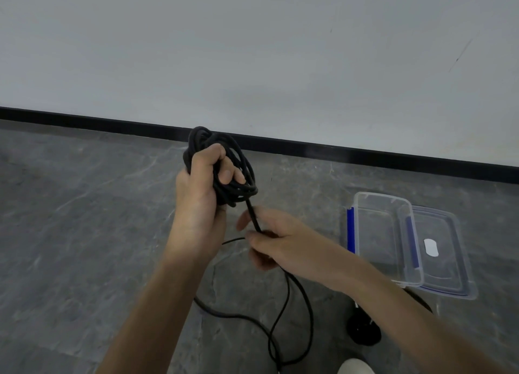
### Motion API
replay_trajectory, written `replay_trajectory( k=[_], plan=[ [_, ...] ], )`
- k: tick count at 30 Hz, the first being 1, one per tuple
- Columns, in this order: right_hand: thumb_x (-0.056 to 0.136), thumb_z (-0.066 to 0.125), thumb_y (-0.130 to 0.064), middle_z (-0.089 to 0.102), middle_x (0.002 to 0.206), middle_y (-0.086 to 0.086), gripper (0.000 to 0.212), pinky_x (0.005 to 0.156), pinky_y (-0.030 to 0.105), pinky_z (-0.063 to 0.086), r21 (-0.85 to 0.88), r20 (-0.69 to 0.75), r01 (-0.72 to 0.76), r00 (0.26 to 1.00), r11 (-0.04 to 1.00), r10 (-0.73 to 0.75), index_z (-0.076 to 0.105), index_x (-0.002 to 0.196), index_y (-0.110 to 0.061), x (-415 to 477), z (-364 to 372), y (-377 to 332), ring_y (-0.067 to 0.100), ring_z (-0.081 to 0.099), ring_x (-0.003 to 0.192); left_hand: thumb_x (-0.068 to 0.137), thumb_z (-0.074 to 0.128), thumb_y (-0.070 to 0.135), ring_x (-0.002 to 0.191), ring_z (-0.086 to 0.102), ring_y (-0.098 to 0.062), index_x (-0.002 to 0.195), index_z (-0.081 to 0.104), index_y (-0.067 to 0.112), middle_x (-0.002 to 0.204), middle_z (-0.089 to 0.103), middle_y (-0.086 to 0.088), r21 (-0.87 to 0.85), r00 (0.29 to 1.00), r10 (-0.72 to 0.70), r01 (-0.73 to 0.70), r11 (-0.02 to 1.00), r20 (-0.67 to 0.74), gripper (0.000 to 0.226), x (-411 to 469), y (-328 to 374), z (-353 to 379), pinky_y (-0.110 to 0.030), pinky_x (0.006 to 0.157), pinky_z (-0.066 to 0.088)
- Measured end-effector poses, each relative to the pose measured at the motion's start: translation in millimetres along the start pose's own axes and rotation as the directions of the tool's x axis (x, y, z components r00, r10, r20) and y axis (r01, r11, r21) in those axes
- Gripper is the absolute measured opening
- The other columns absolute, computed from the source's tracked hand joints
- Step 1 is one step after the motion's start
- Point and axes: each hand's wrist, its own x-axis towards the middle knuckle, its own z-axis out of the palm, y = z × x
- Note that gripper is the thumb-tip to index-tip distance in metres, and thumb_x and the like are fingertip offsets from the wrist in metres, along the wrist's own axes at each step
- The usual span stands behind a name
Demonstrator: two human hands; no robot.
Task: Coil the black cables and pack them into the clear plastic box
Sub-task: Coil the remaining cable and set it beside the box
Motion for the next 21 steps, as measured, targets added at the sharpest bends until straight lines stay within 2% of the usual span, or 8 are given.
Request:
replay_trajectory(
  k=[2,4,6,8,11,14,18,21],
  plan=[
    [0.101,0.042,-0.021,0.051,0.064,-0.009,0.018,0.053,0.011,0.040,-0.057,-0.014,0.008,1.000,0.998,-0.009,0.054,0.115,-0.022,-0.2,2.7,-2.4,-0.005,0.050,0.053,0.096,0.046,0.018,0.058,0.051,-0.009,0.051,0.052,0.028,0.053,0.045,0.010,0.128,0.998,0.062,-0.059,0.990,-0.024,0.047,0.9,-1.8,-0.6,-0.028,0.070,0.042],
    [0.102,0.041,-0.022,0.048,0.063,-0.009,0.022,0.049,0.012,0.037,-0.089,-0.045,0.024,0.999,0.996,-0.028,0.057,0.114,-0.015,0.0,2.9,-5.8,-0.002,0.046,0.050,0.094,0.050,0.021,0.060,0.054,-0.012,0.048,0.050,0.029,0.053,0.049,0.009,0.263,0.991,0.119,-0.099,0.960,-0.062,0.047,0.8,-4.9,-0.9,-0.032,0.069,0.045],
    [0.102,0.041,-0.024,0.049,0.064,-0.004,0.028,0.049,0.017,0.036,-0.132,-0.055,0.042,0.997,0.990,-0.049,0.060,0.109,-0.004,-0.3,3.9,-8.0,0.006,0.045,0.054,0.092,0.054,0.027,0.059,0.058,-0.012,0.047,0.050,0.027,0.052,0.051,0.008,0.335,0.980,0.157,-0.107,0.936,-0.125,0.045,-0.6,-7.6,0.2,-0.033,0.068,0.049],
    [0.101,0.043,-0.023,0.051,0.063,-0.001,0.031,0.048,0.016,0.036,-0.133,-0.033,0.044,0.998,0.990,-0.049,0.061,0.106,0.001,-1.2,6.8,-8.5,0.006,0.044,0.050,0.094,0.056,0.027,0.057,0.059,-0.010,0.049,0.051,0.024,0.050,0.054,0.007,0.380,0.969,0.173,-0.095,0.920,-0.176,0.045,-2.6,-9.2,3.2,-0.034,0.067,0.052],
    [0.101,0.043,-0.020,0.055,0.062,-0.002,0.022,0.050,0.018,0.044,-0.062,0.016,0.026,1.000,0.998,-0.025,0.062,0.101,-0.008,-2.7,8.9,-9.3,0.003,0.050,0.049,0.092,0.058,0.027,0.056,0.060,-0.009,0.058,0.053,0.015,0.050,0.055,0.008,0.458,0.964,0.185,-0.078,0.886,-0.193,0.037,-5.0,-9.8,7.5,-0.035,0.064,0.054],
    [0.101,0.045,-0.022,0.058,0.064,0.000,0.017,0.055,0.021,0.049,0.030,0.068,-0.023,0.998,0.999,0.020,0.059,0.106,-0.013,-4.1,7.8,-8.1,0.007,0.055,0.055,0.090,0.060,0.029,0.058,0.061,-0.009,0.072,0.056,0.010,0.054,0.056,0.007,0.495,0.965,0.195,-0.085,0.865,-0.176,0.027,-3.9,-9.2,7.4,-0.033,0.062,0.056],
    [0.100,0.047,-0.025,0.049,0.051,-0.011,0.019,0.050,0.020,0.041,-0.012,0.061,-0.034,0.997,0.999,0.035,0.063,0.099,-0.015,-6.5,4.5,-9.7,0.001,0.045,0.045,0.090,0.061,0.028,0.056,0.058,-0.016,0.081,0.057,-0.004,0.061,0.056,-0.003,0.543,0.960,0.225,-0.103,0.833,-0.164,0.033,-3.2,-6.7,6.0,-0.031,0.052,0.052],
    [0.099,0.048,-0.024,0.049,0.048,-0.011,0.024,0.048,0.018,0.041,-0.010,0.045,-0.034,0.998,0.999,0.035,0.066,0.092,-0.010,-7.9,0.9,-12.8,0.000,0.046,0.042,0.088,0.063,0.033,0.058,0.062,-0.027,0.075,0.059,0.006,0.060,0.058,-0.007,0.615,0.951,0.262,-0.111,0.780,-0.162,0.030,-2.6,-8.3,5.8,-0.040,0.054,0.053]
  ],
)
